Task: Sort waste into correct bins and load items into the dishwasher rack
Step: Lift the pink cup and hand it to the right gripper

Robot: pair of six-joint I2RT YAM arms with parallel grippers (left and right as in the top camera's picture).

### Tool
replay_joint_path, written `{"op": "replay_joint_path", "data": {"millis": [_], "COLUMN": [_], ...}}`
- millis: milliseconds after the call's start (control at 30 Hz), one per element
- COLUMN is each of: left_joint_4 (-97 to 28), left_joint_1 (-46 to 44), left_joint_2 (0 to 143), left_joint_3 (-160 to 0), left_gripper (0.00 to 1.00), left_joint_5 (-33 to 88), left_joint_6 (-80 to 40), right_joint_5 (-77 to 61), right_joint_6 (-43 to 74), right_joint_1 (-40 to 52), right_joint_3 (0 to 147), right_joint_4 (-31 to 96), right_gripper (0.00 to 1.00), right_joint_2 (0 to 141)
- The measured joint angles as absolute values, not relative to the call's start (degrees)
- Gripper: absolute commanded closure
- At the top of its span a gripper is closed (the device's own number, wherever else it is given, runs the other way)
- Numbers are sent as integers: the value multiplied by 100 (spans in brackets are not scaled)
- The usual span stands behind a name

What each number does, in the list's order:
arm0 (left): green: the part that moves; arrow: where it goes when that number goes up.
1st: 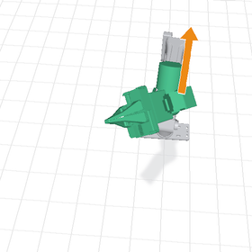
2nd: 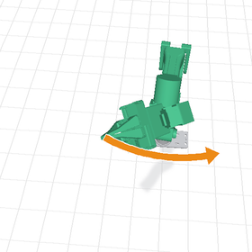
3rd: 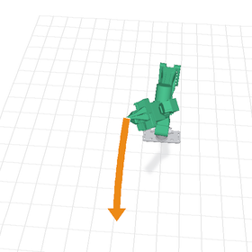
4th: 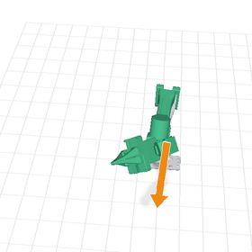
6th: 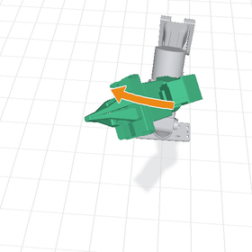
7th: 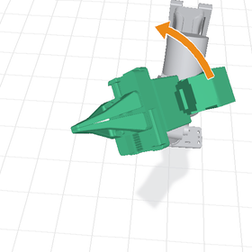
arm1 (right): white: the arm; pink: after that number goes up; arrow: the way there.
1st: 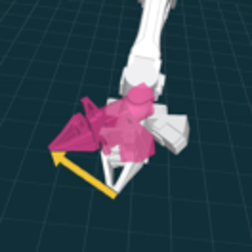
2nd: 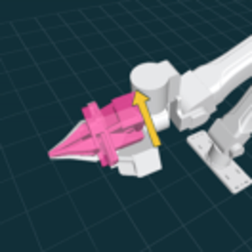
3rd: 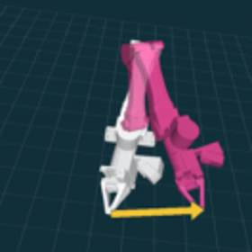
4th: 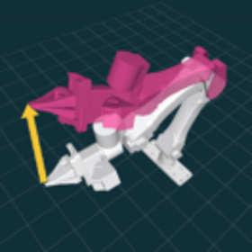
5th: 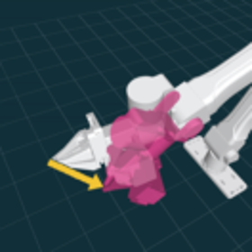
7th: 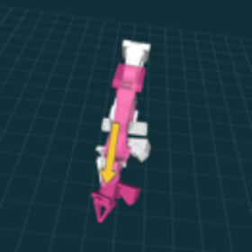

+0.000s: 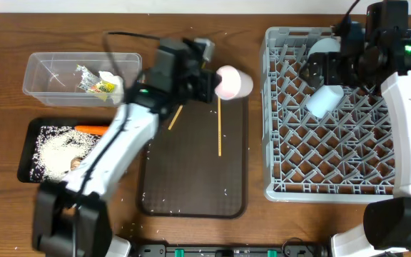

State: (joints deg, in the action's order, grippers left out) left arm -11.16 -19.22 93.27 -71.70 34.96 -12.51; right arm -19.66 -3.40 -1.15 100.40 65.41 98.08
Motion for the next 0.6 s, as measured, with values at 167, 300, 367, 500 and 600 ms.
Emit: {"op": "replay_joint_path", "data": {"millis": [167,300,367,500,600], "left_joint_4": [-1083,-1013,-937,-681,-587], "left_joint_1": [-1387,-1125,-1052,-996,-996], "left_joint_2": [9266,9279,9279,9279,9279], "left_joint_3": [-7170,-7170,-7170,-7170,-7170], "left_gripper": [94,94,94,94,93], "left_joint_5": [5164,6189,6569,7032,7196], "left_joint_6": [-1330,-1350,-1354,-1422,-1479], "right_joint_5": [-3664,-5251,-5935,-7094,-7717], "right_joint_6": [-888,-1258,-1369,-1476,-1505], "right_joint_1": [-115,-113,-108,-67,19], "right_joint_3": [9518,9087,8849,8346,8095], "right_joint_4": [5699,4882,4501,3793,3420], "right_gripper": [1,1,1,3,6], "right_joint_2": [9808,9808,9808,9808,9808]}}
